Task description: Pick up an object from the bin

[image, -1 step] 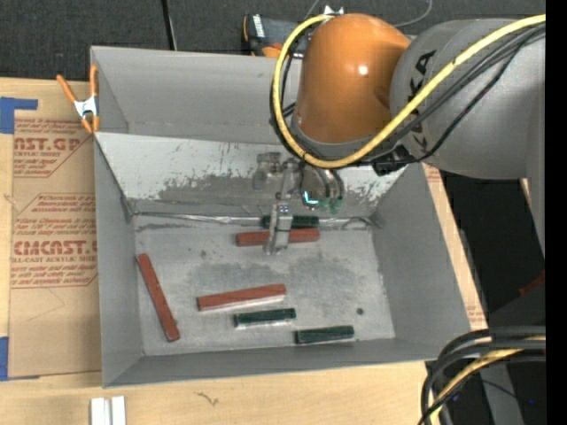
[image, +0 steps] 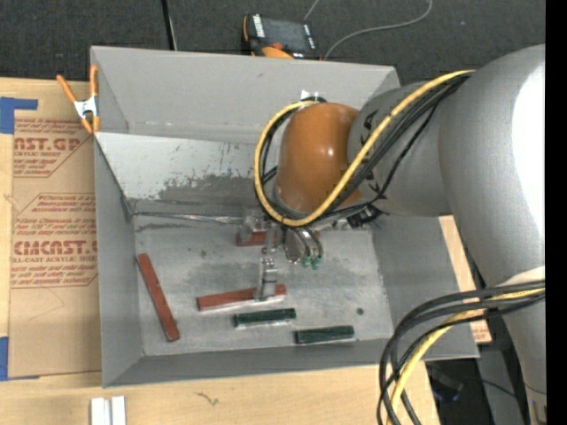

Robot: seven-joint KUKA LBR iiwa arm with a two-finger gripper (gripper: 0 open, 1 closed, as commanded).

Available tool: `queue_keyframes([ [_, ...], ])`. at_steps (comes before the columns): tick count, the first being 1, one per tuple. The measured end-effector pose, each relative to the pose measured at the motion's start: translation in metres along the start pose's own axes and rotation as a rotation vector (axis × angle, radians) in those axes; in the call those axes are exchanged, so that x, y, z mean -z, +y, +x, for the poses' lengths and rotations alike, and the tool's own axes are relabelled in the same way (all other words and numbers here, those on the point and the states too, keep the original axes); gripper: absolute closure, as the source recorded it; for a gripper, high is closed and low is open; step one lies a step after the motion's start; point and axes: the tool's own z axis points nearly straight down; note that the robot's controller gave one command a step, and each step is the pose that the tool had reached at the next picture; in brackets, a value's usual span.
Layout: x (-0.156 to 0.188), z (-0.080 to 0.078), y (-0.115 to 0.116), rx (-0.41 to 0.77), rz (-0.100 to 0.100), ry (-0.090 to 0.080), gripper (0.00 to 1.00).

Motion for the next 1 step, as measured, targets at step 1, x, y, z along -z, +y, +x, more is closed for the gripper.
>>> queue_keyframes([
  [1,-0.0284,0.0608,0.0531,-0.037,-0.003,-0.002,0.00],
])
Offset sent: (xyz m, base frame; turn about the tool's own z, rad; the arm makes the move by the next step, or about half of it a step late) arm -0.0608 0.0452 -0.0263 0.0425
